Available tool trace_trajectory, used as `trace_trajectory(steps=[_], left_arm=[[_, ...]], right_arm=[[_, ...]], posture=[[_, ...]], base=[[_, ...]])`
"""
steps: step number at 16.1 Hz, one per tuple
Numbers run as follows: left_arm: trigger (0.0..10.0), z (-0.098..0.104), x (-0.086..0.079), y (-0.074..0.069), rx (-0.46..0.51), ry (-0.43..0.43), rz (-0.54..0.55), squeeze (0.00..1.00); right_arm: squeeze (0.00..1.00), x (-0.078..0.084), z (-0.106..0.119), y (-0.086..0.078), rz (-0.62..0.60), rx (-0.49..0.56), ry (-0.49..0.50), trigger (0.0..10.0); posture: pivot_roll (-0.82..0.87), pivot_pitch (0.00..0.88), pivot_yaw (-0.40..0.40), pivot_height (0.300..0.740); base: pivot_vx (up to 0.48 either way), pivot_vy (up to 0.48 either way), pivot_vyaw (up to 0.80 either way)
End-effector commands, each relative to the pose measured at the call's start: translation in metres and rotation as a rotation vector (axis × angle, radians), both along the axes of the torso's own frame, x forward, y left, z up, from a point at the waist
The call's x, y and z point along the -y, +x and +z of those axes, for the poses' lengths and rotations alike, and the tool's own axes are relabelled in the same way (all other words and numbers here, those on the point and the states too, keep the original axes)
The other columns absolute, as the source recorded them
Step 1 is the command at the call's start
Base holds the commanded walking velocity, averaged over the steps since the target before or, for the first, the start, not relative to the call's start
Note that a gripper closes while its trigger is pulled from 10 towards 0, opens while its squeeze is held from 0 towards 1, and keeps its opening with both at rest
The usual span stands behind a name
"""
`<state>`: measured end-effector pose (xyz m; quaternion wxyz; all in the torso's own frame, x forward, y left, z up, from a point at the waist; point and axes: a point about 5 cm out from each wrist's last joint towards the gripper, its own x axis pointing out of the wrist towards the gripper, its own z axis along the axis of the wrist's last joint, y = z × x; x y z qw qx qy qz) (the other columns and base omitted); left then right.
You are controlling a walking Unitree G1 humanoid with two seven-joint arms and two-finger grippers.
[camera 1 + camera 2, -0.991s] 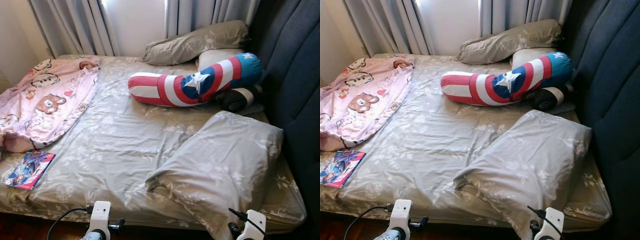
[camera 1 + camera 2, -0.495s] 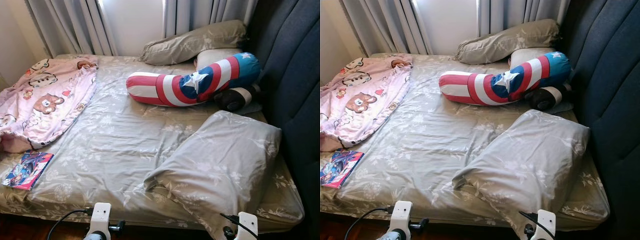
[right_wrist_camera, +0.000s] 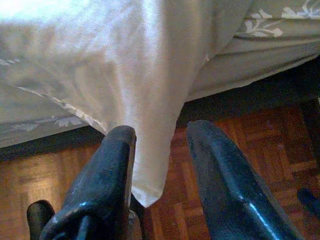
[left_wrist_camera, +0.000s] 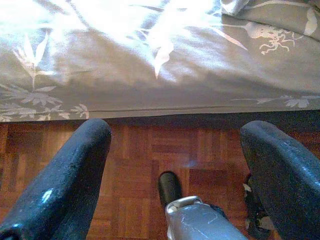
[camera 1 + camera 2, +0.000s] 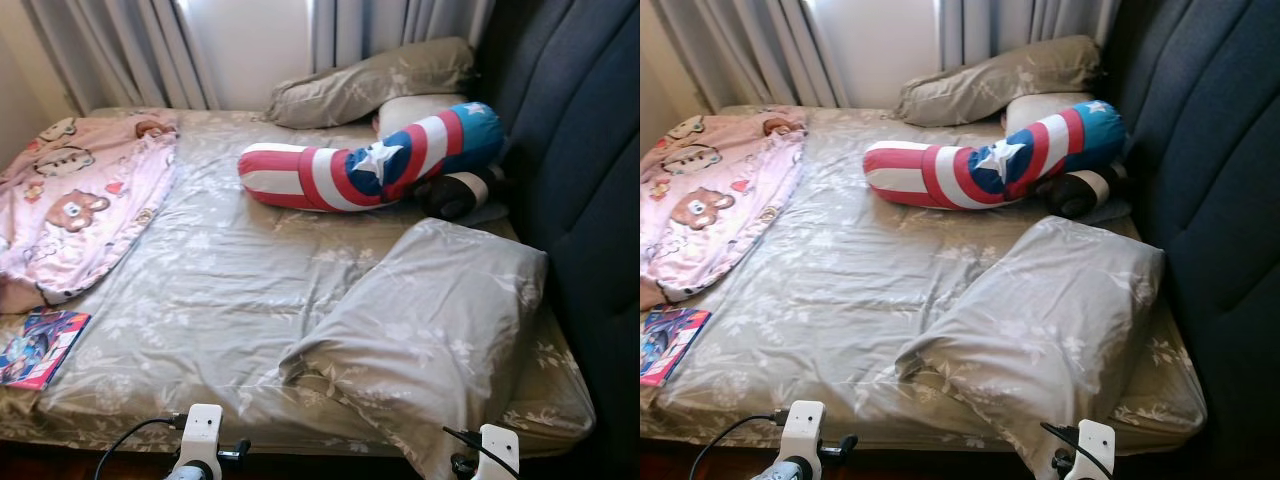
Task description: Clean up the room
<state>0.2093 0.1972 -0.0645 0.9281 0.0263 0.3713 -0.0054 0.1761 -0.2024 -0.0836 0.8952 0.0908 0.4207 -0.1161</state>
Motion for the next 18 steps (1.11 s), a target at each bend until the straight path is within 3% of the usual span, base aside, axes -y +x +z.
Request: trace_trajectory(steps=[1,5,8,11,15,18], left_arm=[[10.0,-0.004,-0.003,-0.006,-0.029,0.004,0.017,0.0],[10.0,-0.003,-0.004,-0.006,-0.025,0.007,0.018,0.0],[10.0,-0.003,-0.004,-0.006,-0.026,0.009,0.018,0.0],[10.0,-0.003,-0.003,-0.005,-0.021,0.005,0.015,0.0],[10.0,-0.001,-0.005,-0.002,-0.003,0.009,0.024,0.0],[10.0,0.009,-0.001,0.012,0.075,-0.006,0.006,0.0]], right_arm=[[0.0,-0.001,0.001,0.002,0.004,0.009,-0.003,10.0],[0.0,-0.001,0.001,0.003,0.002,0.014,-0.002,10.0],[0.0,-0.001,0.001,0.001,-0.007,0.004,0.001,10.0],[0.0,0.0,0.001,0.001,0.0,0.007,-0.006,10.0],[0.0,0.0,0.002,0.004,-0.013,0.03,-0.002,10.0],[0.0,0.002,0.009,0.015,-0.035,0.087,-0.006,10.0]], posture=[[0.0,0.0,-0.014,0.74],[0.0,0.0,-0.012,0.74],[0.0,0.0,-0.012,0.74],[0.0,0.0,-0.012,0.74],[0.0,0.0,-0.012,0.74],[-0.01,0.0,-0.012,0.74]], base=[[0.0,0.0,0.0],[0.289,0.0,0.0],[0.321,0.0,-0.75],[0.349,0.0,0.0],[0.0,0.0,0.0],[0.0,0.0,0.0]])
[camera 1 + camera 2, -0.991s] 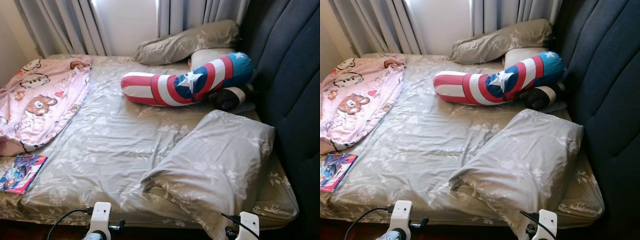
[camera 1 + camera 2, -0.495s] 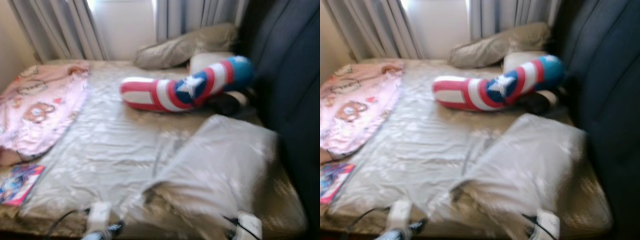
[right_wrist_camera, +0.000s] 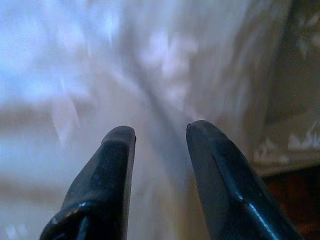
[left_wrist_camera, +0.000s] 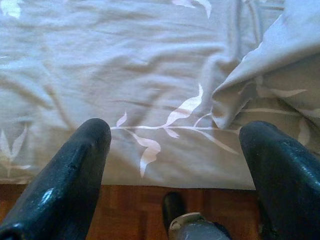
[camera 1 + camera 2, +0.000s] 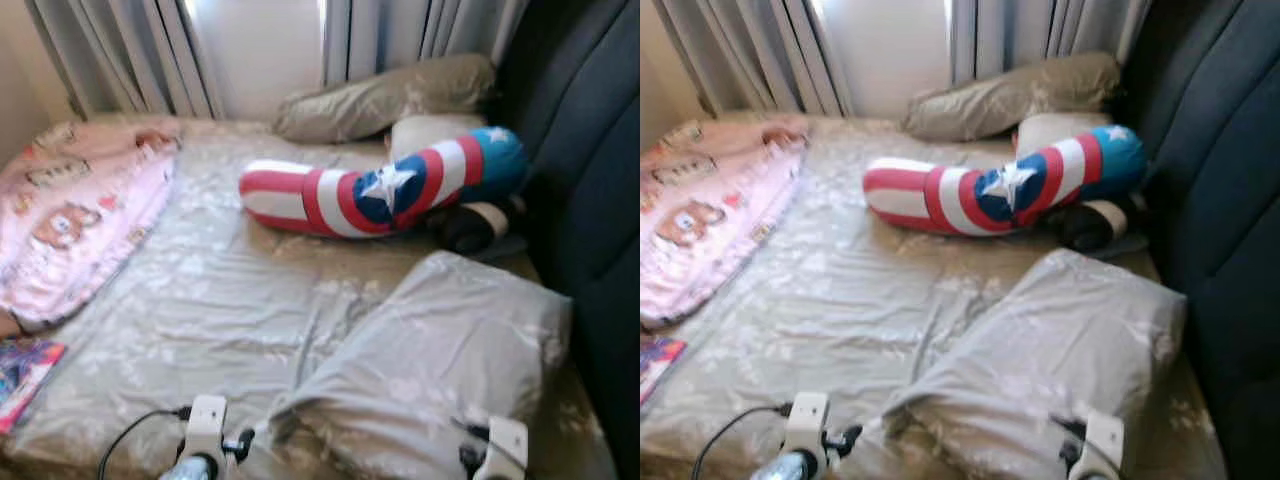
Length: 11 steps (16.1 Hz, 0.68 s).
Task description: Clean up the room
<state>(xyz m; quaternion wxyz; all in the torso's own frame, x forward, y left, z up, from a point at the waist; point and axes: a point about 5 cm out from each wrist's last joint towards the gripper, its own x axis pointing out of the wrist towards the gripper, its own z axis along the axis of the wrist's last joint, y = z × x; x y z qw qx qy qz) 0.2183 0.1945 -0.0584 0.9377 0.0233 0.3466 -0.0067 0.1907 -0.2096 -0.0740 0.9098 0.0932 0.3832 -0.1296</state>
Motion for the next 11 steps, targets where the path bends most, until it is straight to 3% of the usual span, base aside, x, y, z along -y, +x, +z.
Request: trace_trajectory(steps=[1,4,8,9,10,11], left_arm=[[10.0,0.009,-0.003,0.011,0.06,-0.005,0.011,0.0],[10.0,0.033,-0.002,0.037,0.223,-0.033,0.0,0.0],[10.0,0.047,0.004,0.048,0.35,-0.048,-0.036,0.0],[10.0,0.047,0.004,0.047,0.353,-0.049,-0.037,0.0],[10.0,0.045,0.004,0.043,0.347,-0.049,-0.04,0.0],[10.0,0.041,0.003,0.039,0.332,-0.044,-0.037,0.0]], right_arm=[[0.0,-0.002,0.003,0.005,-0.019,0.033,0.008,10.0],[0.0,0.007,0.018,0.023,-0.039,0.159,-0.01,10.0],[0.0,0.005,0.029,0.033,-0.064,0.285,0.003,10.0],[0.71,0.003,0.029,0.032,-0.057,0.296,0.002,10.0],[1.0,-0.001,0.029,0.032,-0.032,0.31,0.005,10.0],[1.0,-0.007,0.028,0.031,0.011,0.307,0.005,10.0]], posture=[[-0.01,0.0,-0.014,0.74],[-0.02,0.0,-0.008,0.74],[-0.03,0.0,0.009,0.74],[-0.03,0.0,0.01,0.74],[-0.03,0.0,0.01,0.74],[-0.04,0.0,0.007,0.74]], base=[[0.0,0.0,0.0],[0.0,0.0,0.0],[0.0,0.0,0.0],[0.0,0.0,0.0],[0.0,0.0,0.0],[0.0,0.0,0.0]])
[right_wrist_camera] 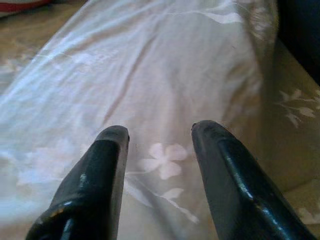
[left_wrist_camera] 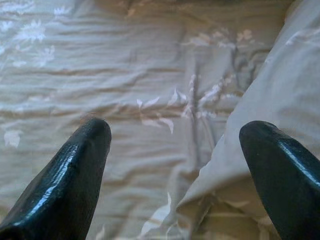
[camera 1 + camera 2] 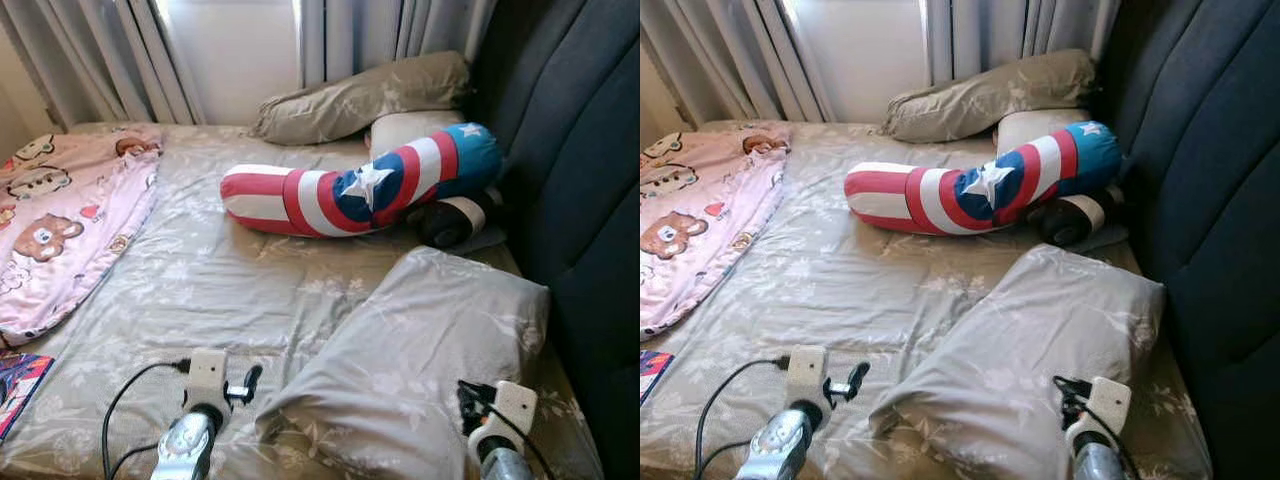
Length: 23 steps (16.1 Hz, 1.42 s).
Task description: Clean up the room
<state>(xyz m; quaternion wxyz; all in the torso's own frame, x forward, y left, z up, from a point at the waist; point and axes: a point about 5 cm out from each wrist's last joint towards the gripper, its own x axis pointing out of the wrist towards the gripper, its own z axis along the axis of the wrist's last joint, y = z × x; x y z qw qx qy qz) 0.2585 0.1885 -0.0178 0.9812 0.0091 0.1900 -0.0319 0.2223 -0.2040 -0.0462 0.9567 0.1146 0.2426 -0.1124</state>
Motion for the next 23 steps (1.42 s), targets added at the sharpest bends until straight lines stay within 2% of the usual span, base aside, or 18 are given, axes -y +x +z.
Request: trace_trajectory(steps=[1,3,6,7,8,11,13,15,17,23], left_arm=[[10.0,0.0,-0.003,-0.002,0.01,0.004,0.013,0.0],[10.0,-0.002,-0.003,-0.005,0.007,0.003,0.014,0.0],[10.0,-0.003,-0.002,-0.006,0.006,0.002,0.016,0.0],[10.0,-0.003,-0.001,-0.007,0.006,-0.002,0.014,0.0],[10.0,-0.004,0.0,-0.007,0.004,-0.005,0.005,0.0],[10.0,-0.004,0.005,-0.006,0.003,-0.007,-0.014,0.0],[10.0,-0.001,0.005,-0.002,0.008,-0.008,-0.014,0.0],[10.0,-0.001,0.005,-0.002,0.007,-0.006,-0.016,0.0],[10.0,0.0,0.005,-0.001,0.007,0.005,-0.025,0.0],[10.0,0.001,0.005,0.002,0.009,0.006,-0.028,0.0]], right_arm=[[1.0,-0.005,0.0,-0.001,0.054,0.009,-0.004,10.0],[1.0,-0.016,0.0,0.0,0.159,0.021,0.015,10.0],[1.0,-0.014,-0.001,-0.001,0.156,0.013,-0.014,10.0],[0.79,-0.015,-0.001,-0.001,0.177,0.013,-0.028,10.0],[0.0,-0.016,0.0,-0.001,0.198,0.019,-0.031,10.0],[0.0,-0.015,0.002,0.001,0.231,0.025,-0.05,10.0],[0.0,-0.013,0.001,0.003,0.231,-0.011,-0.067,10.0],[0.0,-0.015,0.0,0.002,0.242,-0.008,-0.062,10.0],[0.0,-0.016,0.0,0.0,0.2,0.006,-0.058,10.0],[0.0,-0.012,-0.002,0.002,0.107,-0.034,-0.043,10.0]], posture=[[-0.04,0.0,0.004,0.74],[-0.04,0.0,-0.004,0.74],[-0.04,0.0,-0.009,0.74],[-0.04,0.0,-0.009,0.74],[-0.05,0.0,-0.008,0.74],[-0.06,0.0,-0.006,0.74],[-0.06,0.0,0.002,0.74],[-0.05,0.0,0.0,0.725],[-0.04,0.0,0.003,0.705],[-0.04,0.0,0.009,0.705]], base=[[0.0,0.0,0.0],[0.0,0.0,0.0],[0.0,0.0,0.0],[0.0,0.0,0.0],[0.0,0.0,0.0],[0.0,0.0,0.0],[0.0,0.0,0.0],[0.0,0.0,0.0],[0.0,0.0,0.0],[0.0,0.0,0.0]])
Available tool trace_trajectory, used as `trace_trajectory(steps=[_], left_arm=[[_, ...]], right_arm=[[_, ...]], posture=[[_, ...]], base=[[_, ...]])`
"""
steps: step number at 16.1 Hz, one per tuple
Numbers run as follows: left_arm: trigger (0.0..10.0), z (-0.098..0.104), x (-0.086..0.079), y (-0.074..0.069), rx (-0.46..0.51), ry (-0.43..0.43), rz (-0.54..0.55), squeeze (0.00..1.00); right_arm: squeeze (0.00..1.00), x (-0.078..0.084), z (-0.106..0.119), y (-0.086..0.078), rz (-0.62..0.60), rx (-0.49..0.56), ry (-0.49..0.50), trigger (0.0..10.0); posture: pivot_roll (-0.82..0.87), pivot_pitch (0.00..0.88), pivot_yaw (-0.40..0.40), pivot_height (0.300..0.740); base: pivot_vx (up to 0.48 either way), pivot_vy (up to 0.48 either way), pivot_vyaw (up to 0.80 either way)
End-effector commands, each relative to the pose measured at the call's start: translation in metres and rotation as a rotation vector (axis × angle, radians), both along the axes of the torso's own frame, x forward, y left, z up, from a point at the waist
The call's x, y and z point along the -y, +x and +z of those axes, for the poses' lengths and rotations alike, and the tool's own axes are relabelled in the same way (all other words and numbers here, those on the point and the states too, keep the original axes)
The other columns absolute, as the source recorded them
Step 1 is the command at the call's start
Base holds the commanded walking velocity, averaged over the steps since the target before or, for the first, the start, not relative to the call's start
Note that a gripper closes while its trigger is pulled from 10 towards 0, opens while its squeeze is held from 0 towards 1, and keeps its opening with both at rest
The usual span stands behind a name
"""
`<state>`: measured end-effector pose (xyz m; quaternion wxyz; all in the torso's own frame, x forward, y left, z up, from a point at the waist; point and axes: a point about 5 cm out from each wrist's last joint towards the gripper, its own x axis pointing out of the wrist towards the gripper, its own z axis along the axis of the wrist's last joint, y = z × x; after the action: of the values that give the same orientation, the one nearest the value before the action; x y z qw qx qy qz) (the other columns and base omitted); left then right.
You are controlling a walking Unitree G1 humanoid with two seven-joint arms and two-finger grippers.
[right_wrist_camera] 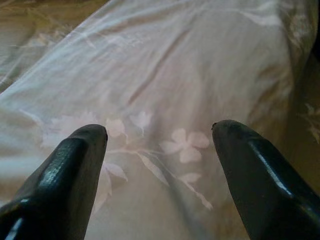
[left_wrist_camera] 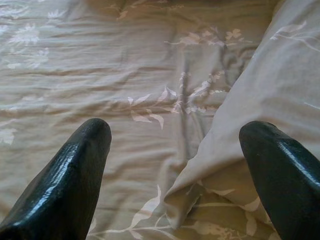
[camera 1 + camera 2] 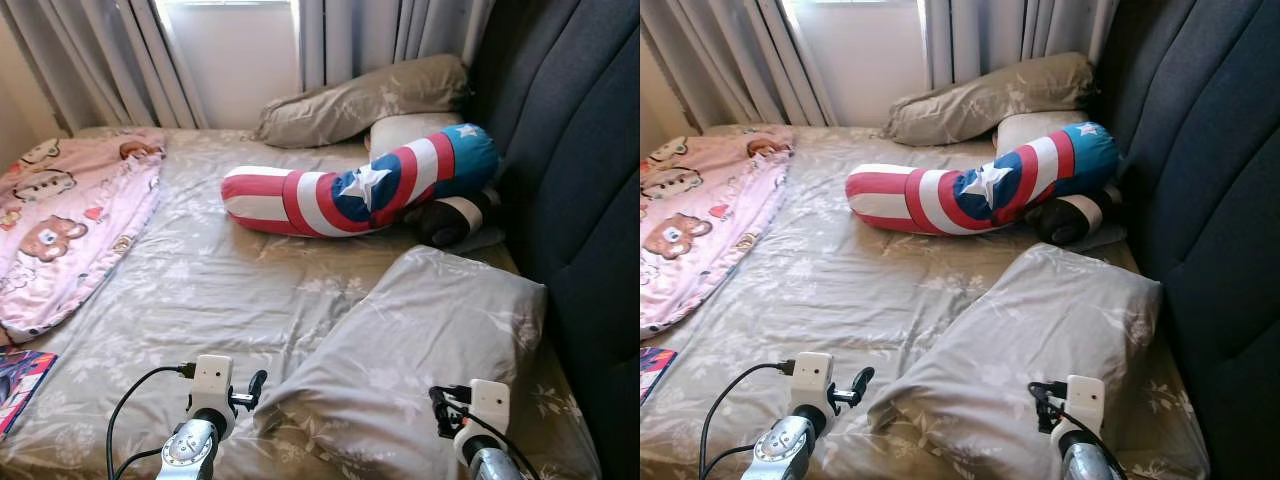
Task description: Clean up the room
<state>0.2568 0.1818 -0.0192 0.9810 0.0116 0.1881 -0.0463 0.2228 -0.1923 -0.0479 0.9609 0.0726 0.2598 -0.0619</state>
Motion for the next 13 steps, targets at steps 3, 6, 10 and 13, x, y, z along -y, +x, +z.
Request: trace_trajectory(steps=[3,6,10,13], left_arm=[[10.0,0.003,-0.002,0.003,0.004,0.003,-0.001,0.0],[10.0,0.002,-0.002,0.003,0.001,0.001,-0.003,0.0],[10.0,0.011,-0.005,0.012,0.037,-0.015,-0.005,0.0],[10.0,0.022,-0.008,0.019,0.084,-0.009,-0.034,0.0]], right_arm=[[0.0,-0.001,-0.011,-0.007,0.004,-0.14,0.005,10.0],[0.0,0.002,-0.016,-0.012,-0.075,-0.19,0.047,10.0],[0.0,0.003,-0.022,-0.018,-0.173,-0.25,0.159,10.0],[0.0,0.0,-0.023,-0.018,-0.202,-0.259,0.179,10.0]], posture=[[-0.04,0.0,0.005,0.705],[-0.03,0.0,0.005,0.705],[0.0,0.024,0.02,0.705],[0.01,0.064,0.051,0.705]], base=[[0.0,0.0,0.0],[0.0,0.0,0.0],[0.0,0.0,0.0],[0.0,0.0,0.0]])
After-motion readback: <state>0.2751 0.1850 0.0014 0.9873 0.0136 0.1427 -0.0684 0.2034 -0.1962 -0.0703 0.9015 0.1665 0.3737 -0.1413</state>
